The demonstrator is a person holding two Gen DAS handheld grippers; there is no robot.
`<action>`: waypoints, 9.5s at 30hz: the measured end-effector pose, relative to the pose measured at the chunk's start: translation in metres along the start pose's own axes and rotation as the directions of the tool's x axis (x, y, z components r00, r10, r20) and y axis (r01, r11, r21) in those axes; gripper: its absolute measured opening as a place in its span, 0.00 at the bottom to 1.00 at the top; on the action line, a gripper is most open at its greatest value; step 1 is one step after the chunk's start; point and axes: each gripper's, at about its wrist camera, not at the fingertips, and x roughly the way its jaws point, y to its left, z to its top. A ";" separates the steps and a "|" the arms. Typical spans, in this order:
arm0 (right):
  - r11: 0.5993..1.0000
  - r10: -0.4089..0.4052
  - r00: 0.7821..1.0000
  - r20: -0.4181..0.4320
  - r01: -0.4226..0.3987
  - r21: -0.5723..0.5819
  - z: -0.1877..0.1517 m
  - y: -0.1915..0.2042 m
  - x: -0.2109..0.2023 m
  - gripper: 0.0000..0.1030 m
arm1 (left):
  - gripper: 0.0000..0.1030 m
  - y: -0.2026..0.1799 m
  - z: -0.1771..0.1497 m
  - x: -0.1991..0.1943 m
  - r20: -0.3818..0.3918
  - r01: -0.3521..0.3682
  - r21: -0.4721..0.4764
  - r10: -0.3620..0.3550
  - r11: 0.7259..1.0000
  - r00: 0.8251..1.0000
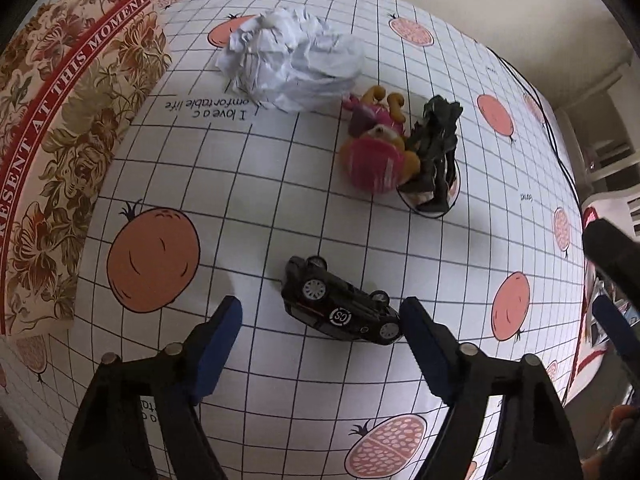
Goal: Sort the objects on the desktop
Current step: 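Grasp the black toy car with the left tool while the right tool grasps the black figure, then lift the toy car and black figure and carry both over the box, then open both tools to drop the car and figure into the box, then move both tools away from the box toward the paper ball and doll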
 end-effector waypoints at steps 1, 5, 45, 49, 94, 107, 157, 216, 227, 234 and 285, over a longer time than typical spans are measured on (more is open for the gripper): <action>1.000 -0.001 1.000 -0.001 0.001 -0.001 0.000 0.001 0.000 0.98 | 0.66 -0.001 0.000 0.001 -0.005 0.002 0.004 -0.002 1.000 1.000; 1.000 0.000 1.000 -0.003 0.000 -0.005 0.000 0.003 0.002 0.98 | 0.57 -0.005 -0.002 0.004 -0.016 0.009 0.024 -0.009 1.000 1.000; 0.975 0.199 0.980 0.010 -0.199 0.102 0.027 0.032 0.109 0.84 | 0.28 0.016 0.033 0.005 0.060 -0.008 0.034 0.006 0.999 0.998; 0.982 0.179 0.984 0.014 -0.179 0.067 0.028 0.038 0.111 0.82 | 0.28 0.017 0.035 0.005 0.068 -0.023 0.028 0.021 0.999 0.997; 0.989 0.116 0.993 0.037 -0.119 0.092 0.029 0.021 0.087 0.54 | 0.31 0.031 0.032 -0.013 0.145 0.003 0.056 -0.011 0.998 0.989; 0.986 0.135 0.972 0.195 -0.150 0.068 0.044 0.027 0.014 0.54 | 0.31 0.024 0.057 -0.051 0.272 0.066 0.076 -0.084 0.995 0.959; 0.925 0.374 0.899 0.227 -0.344 -0.162 -0.011 0.143 -0.066 0.54 | 0.31 0.133 0.031 -0.183 0.575 0.109 -0.119 -0.021 0.987 0.818; 0.798 0.469 0.882 -0.054 -0.449 -0.402 -0.091 0.284 -0.012 0.54 | 0.31 0.272 0.016 -0.162 0.454 0.103 -0.465 0.137 0.879 0.880; 0.801 0.463 0.885 -0.058 -0.445 -0.401 -0.090 0.284 -0.009 0.53 | 0.31 0.274 0.016 -0.162 0.455 0.112 -0.473 0.133 0.874 0.881; 0.807 0.449 0.891 -0.063 -0.435 -0.400 -0.090 0.284 -0.007 0.54 | 0.31 0.274 0.017 -0.161 0.448 0.113 -0.475 0.130 0.872 0.884; 0.948 0.299 0.934 0.194 -0.269 -0.167 0.013 0.068 -0.075 0.54 | 0.53 0.092 0.034 -0.168 0.469 -0.022 -0.236 0.134 0.971 0.873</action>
